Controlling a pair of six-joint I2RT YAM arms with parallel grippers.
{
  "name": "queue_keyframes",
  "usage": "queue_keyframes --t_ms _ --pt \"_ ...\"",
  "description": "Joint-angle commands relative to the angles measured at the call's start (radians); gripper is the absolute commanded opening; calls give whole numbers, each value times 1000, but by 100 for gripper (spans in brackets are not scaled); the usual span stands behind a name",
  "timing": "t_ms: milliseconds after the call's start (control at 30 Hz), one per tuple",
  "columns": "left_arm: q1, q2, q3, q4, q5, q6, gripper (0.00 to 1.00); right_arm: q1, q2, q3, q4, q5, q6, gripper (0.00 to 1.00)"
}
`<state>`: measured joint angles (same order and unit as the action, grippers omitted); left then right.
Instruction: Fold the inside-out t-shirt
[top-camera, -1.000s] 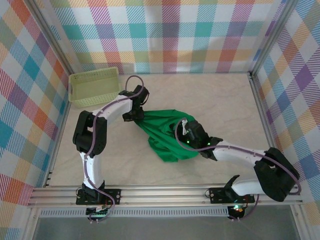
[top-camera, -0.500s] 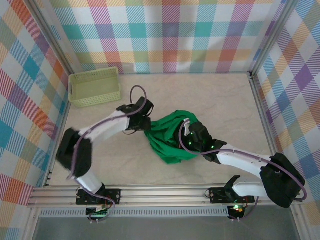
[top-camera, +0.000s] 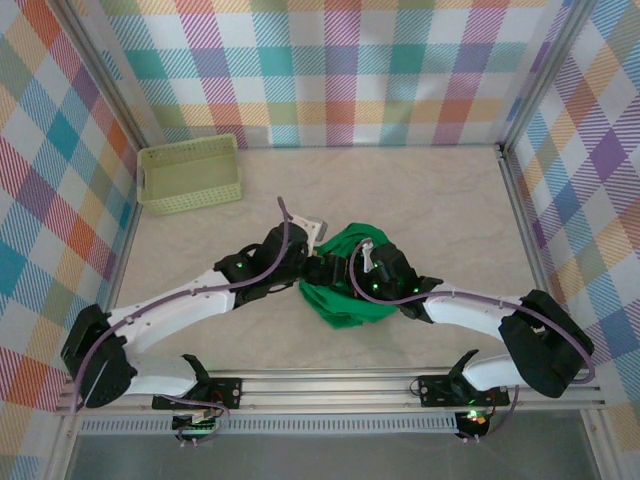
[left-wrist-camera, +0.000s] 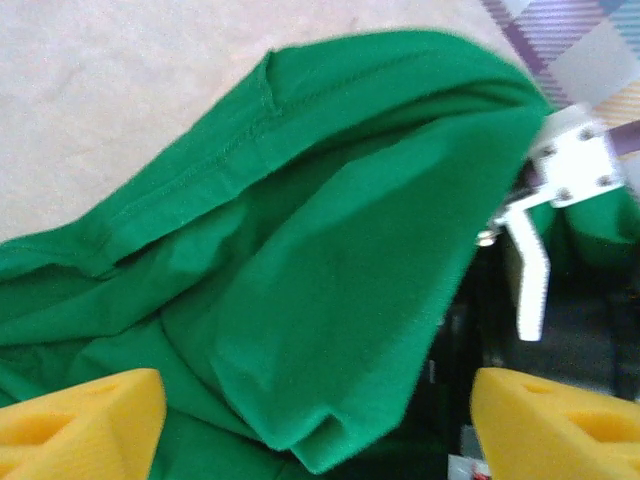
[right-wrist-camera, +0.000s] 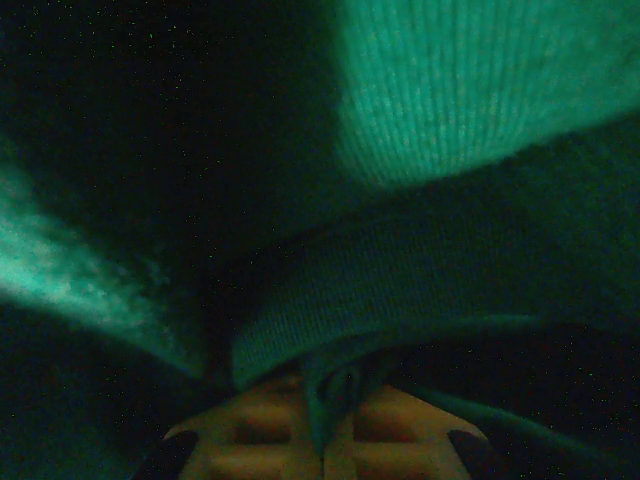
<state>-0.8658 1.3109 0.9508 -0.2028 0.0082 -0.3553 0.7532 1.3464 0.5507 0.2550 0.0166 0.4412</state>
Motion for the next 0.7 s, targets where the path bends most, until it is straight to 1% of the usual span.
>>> queue_keyframes --t_ms 0,33,100,133,167,200,233,300,367,433,600,667 --pt "-3 50 26 40 14 4 74 14 -7 28 61 -30 9 0" --pt "-3 58 30 46 15 -1 72 19 -9 26 62 -32 7 0" --pt "6 82 51 28 -37 -32 61 27 -19 16 69 -39 0 0" --pt "19 95 60 18 -61 -50 54 31 -27 10 75 -44 -3 0" --pt "44 108 66 5 -73 -84 45 33 -38 0 83 -49 -6 0" --pt "76 122 69 -5 -76 -123 35 36 -51 -10 92 -54 -11 0" --pt "106 131 66 -2 -62 -152 27 38 -62 -16 96 -59 -16 0" --pt "158 162 76 -8 -36 -194 18 44 -81 -27 100 -76 -25 0" --pt "187 215 126 -64 -48 -214 11 50 -89 -35 110 -102 -35 0" --pt "206 276 186 -150 -42 -220 9 60 -87 -33 112 -127 -45 0" --pt "226 488 361 -361 -54 -210 11 81 -121 -34 123 -150 -38 0" --pt "230 578 410 -417 -46 -193 11 81 -153 -30 122 -158 -38 0"
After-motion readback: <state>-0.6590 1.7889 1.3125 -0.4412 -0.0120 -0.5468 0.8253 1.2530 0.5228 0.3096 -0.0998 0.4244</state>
